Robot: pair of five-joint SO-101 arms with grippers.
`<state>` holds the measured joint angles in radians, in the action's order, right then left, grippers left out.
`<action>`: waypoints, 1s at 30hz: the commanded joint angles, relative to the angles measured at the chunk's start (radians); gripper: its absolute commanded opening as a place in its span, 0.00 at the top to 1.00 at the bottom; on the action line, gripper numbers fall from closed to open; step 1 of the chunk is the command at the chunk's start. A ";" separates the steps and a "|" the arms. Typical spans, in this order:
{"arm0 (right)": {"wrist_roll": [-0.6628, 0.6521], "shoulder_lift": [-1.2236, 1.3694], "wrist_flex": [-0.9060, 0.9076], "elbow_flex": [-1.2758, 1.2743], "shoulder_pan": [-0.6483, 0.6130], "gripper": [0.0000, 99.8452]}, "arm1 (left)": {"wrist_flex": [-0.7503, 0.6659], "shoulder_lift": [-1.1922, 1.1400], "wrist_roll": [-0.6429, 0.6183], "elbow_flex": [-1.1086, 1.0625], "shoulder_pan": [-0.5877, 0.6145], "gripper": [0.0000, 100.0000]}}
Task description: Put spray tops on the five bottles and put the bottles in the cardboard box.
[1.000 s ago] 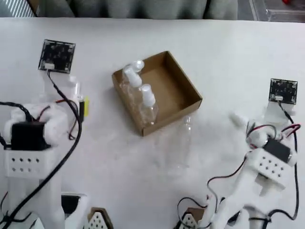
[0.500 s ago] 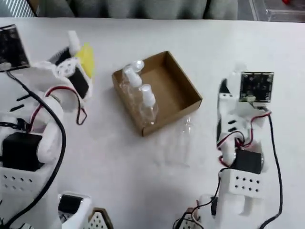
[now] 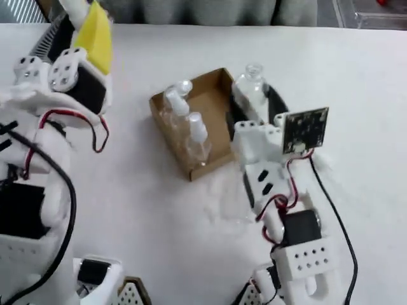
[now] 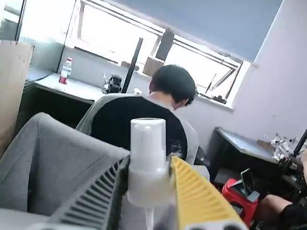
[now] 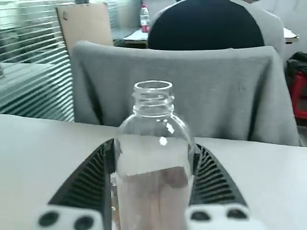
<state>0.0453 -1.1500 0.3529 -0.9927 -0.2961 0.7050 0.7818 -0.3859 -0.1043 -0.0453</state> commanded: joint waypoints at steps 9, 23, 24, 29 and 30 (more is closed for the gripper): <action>0.003 -0.351 -0.022 -0.221 -0.309 0.98 | -0.035 -0.163 0.083 0.304 -0.102 0.98; 0.009 -0.550 -0.013 -0.384 -0.392 0.98 | 0.110 -0.294 0.133 0.463 -0.403 0.98; 0.009 -0.578 -0.013 -0.407 -0.392 0.98 | 0.126 -0.294 0.133 0.463 -0.403 0.98; 0.006 -0.656 -0.013 -0.480 -0.386 0.98 | 0.249 -0.239 0.132 0.463 -0.401 0.98; 0.006 -0.651 -0.012 -0.483 -0.386 0.98 | 0.265 -0.216 0.132 0.463 -0.401 0.98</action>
<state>0.0453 -1.7806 0.3529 -1.4760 -0.6828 0.8938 0.4918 -0.2585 0.3115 -0.4335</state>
